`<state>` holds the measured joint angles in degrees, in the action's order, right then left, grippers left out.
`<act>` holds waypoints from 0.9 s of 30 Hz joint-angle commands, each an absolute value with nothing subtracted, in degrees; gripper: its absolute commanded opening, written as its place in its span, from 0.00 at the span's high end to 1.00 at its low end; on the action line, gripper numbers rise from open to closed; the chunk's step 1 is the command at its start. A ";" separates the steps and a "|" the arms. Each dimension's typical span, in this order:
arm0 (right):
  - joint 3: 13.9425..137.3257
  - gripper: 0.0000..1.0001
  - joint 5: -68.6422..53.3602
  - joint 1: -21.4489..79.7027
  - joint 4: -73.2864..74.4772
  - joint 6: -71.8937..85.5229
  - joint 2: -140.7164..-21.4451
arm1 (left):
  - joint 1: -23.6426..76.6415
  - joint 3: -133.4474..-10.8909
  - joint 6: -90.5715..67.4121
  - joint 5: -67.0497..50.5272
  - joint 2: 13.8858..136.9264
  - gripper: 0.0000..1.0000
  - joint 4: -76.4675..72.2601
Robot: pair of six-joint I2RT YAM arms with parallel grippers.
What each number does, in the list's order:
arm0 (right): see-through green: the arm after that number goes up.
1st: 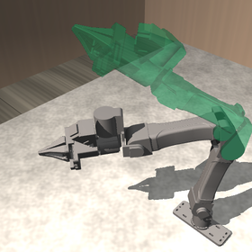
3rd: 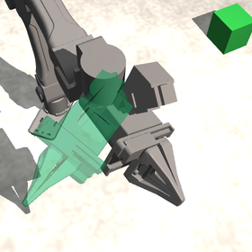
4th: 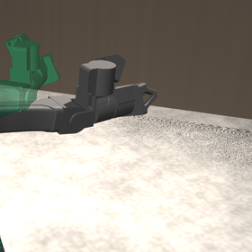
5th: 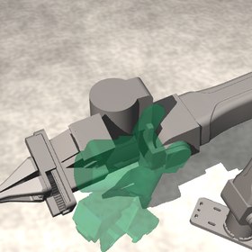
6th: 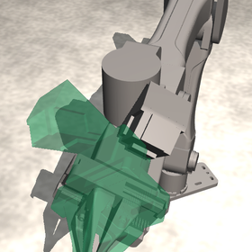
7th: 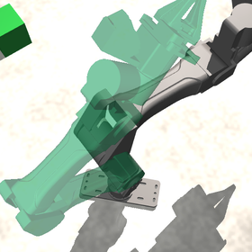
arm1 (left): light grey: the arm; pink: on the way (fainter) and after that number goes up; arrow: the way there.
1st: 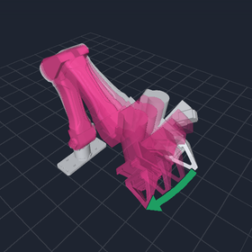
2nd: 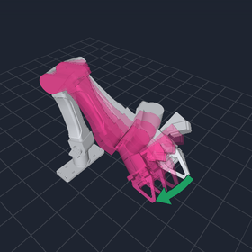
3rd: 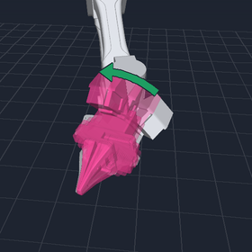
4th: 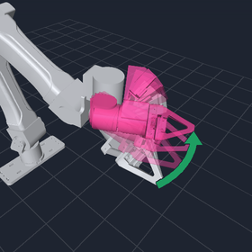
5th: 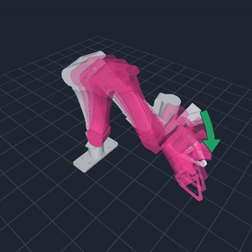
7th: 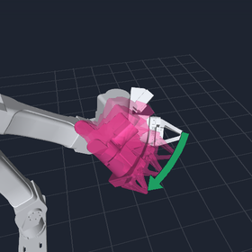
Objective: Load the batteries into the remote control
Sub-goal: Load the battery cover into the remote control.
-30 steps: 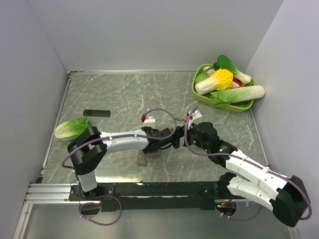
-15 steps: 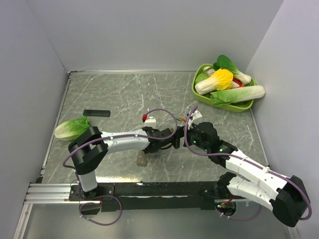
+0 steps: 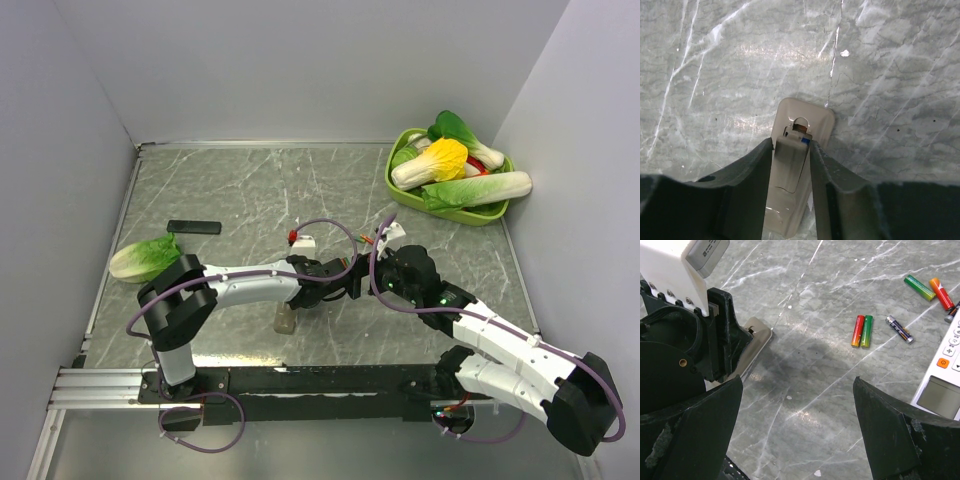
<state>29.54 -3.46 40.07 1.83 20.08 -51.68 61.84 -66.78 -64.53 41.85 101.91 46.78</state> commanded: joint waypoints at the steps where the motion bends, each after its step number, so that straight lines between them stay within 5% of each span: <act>1: 29.88 0.00 -4.66 40.17 -1.49 20.57 -51.33 | 62.75 -68.55 -63.99 41.75 103.01 0.58 45.70; 15: 31.81 0.00 -7.73 40.25 -1.23 20.13 -53.34 | 62.67 -65.75 -67.41 41.92 92.65 0.42 44.22; 22: 36.82 0.00 -15.90 40.60 -2.64 16.71 -63.18 | 60.39 -49.96 -70.49 38.85 73.08 0.16 35.26; 27: 46.38 0.05 -20.74 43.06 -0.26 10.03 -76.69 | 56.79 -36.86 -73.30 34.63 61.37 0.14 28.75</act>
<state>38.17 -15.18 40.86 0.58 16.34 -68.77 59.11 -44.34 -69.78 38.22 67.46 34.50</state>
